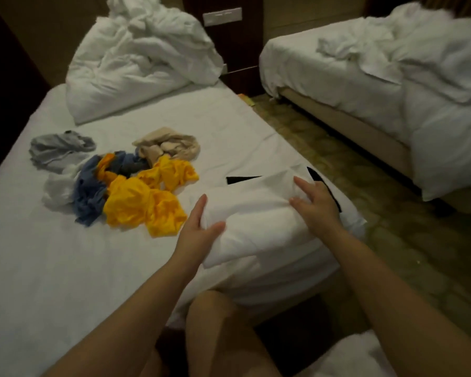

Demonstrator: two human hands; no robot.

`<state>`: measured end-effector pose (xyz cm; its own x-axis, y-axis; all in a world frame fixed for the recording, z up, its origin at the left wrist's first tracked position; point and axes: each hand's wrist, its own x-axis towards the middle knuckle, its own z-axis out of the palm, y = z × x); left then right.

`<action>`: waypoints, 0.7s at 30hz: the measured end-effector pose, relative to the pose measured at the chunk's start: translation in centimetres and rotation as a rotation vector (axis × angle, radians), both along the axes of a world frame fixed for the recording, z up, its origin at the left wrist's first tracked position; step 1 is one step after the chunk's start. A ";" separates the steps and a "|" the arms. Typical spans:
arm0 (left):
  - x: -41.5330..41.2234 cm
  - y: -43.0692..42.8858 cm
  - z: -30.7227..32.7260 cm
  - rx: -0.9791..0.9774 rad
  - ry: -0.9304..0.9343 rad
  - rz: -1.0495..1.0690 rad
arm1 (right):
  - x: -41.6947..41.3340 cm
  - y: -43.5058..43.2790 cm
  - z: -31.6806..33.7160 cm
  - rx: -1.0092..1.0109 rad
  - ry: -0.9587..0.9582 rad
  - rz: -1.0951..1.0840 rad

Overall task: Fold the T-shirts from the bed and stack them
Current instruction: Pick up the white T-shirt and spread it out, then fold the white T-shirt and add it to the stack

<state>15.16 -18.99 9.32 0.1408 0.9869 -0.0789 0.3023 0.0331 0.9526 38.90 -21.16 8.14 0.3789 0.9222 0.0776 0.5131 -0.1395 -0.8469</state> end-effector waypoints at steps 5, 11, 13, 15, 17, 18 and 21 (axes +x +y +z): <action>6.5 4.7 -0.9 -0.037 0.033 -0.038 | 6.6 4.6 -0.3 -0.068 -0.049 -0.025; 10.5 10.5 -3.4 -0.073 0.096 -0.082 | 10.8 10.4 -2.9 -0.210 -0.101 -0.014; 10.7 11.6 -5.3 -0.154 0.153 -0.092 | 10.7 11.1 -5.6 -0.315 -0.135 0.005; 10.7 12.0 -7.0 -0.201 0.210 -0.102 | 10.2 11.3 -8.5 -0.373 -0.105 0.002; 10.5 12.1 -8.1 -0.194 0.229 -0.099 | 9.8 11.4 -10.2 -0.385 -0.093 -0.023; 10.5 12.0 -8.4 -0.187 0.232 -0.098 | 9.7 11.4 -10.6 -0.389 -0.100 -0.031; 10.6 11.6 -8.5 -0.172 0.246 -0.104 | 9.6 11.5 -10.7 -0.430 -0.192 -0.027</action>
